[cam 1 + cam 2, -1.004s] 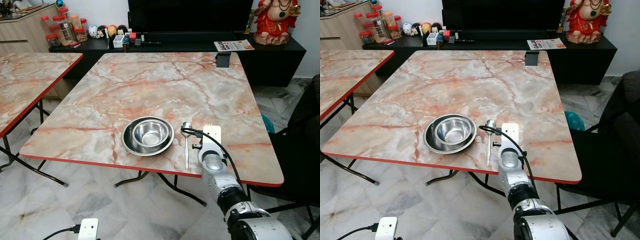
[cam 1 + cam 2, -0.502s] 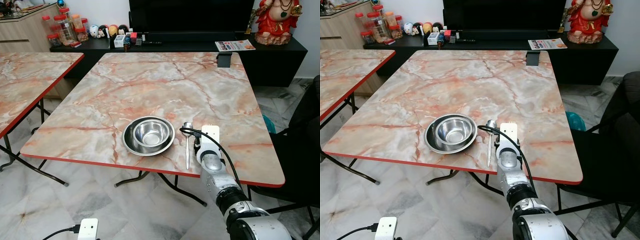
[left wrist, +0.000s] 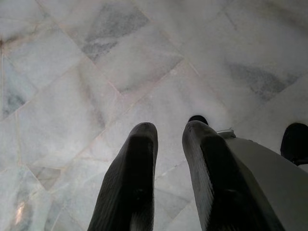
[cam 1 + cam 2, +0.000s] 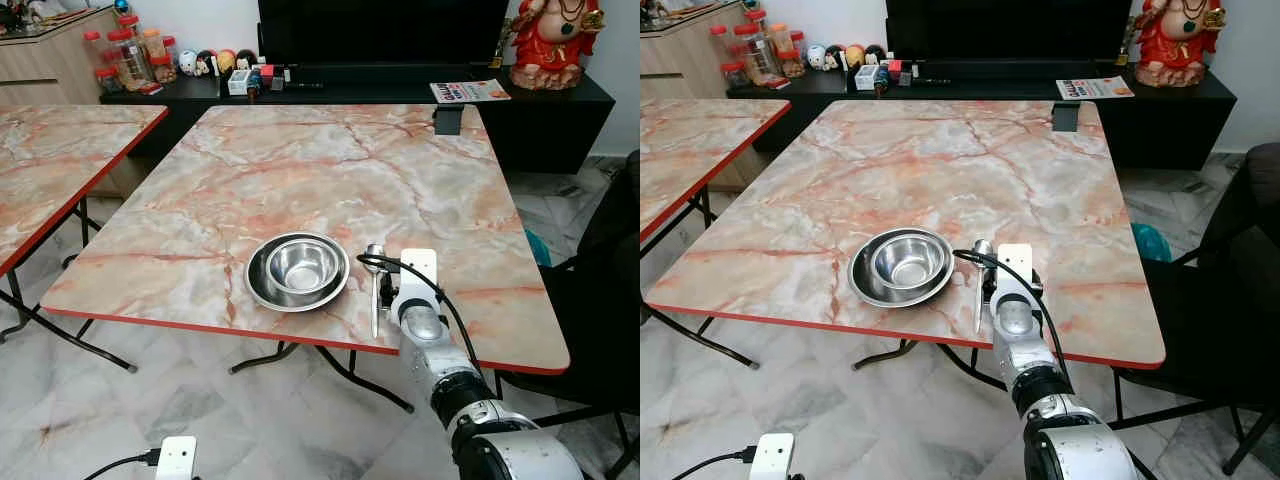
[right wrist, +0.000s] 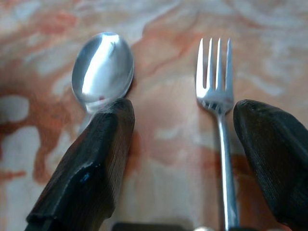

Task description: Setting the table

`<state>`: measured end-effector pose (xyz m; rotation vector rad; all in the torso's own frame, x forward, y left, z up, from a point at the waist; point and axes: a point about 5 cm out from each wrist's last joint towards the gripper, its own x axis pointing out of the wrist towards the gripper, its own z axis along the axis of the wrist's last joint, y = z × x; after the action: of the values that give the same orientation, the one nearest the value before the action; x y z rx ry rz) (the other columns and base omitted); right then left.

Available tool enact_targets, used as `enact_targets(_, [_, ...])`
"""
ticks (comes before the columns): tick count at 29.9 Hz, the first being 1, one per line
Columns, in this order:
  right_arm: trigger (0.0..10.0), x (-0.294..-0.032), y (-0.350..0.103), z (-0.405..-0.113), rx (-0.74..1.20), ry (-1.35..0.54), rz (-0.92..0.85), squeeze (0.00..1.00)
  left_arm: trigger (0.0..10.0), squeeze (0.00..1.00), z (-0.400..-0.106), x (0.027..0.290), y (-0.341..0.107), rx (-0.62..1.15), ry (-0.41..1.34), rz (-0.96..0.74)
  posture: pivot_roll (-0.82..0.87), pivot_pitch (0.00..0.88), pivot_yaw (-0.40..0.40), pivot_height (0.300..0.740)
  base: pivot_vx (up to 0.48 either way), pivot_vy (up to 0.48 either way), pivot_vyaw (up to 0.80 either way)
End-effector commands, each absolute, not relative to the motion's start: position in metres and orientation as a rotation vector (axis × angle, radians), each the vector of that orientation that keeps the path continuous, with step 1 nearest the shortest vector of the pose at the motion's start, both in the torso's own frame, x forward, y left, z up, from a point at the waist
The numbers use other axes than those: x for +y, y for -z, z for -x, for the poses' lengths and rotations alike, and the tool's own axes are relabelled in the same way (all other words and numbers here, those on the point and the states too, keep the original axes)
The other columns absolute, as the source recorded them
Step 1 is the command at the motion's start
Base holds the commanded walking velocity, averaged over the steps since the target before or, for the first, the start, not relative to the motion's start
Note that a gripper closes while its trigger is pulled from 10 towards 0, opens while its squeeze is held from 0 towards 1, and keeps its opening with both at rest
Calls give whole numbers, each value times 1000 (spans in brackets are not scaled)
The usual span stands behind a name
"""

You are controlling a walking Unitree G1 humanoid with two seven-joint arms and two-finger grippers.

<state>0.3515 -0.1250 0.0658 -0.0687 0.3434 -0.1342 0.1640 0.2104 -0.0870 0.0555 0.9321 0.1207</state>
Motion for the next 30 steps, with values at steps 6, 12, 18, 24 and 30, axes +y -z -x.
enact_targets(6, [10000,-123,-117,-364,-8,152,59,0,10000,0,-165,214,86,933,-138,-54,-23,0,65,732,0,0,0])
enact_targets(12, [10000,-120,-139,-358,-209,120,105,0,10000,0,-167,213,85,914,-143,-42,-29,0,64,732,0,0,0])
enact_targets(18, [10000,-113,-140,-352,-252,78,80,0,10000,0,-168,211,86,922,-155,-21,-30,0,62,732,0,41,0])
enact_targets(24, [10000,-106,-145,-351,-282,47,71,0,10000,0,-167,211,86,923,-157,-22,-25,0,57,732,0,80,0])
enact_targets(30, [10000,-105,-149,-352,-292,38,67,0,10000,0,-167,210,86,921,-164,-17,-23,0,50,732,0,480,0])
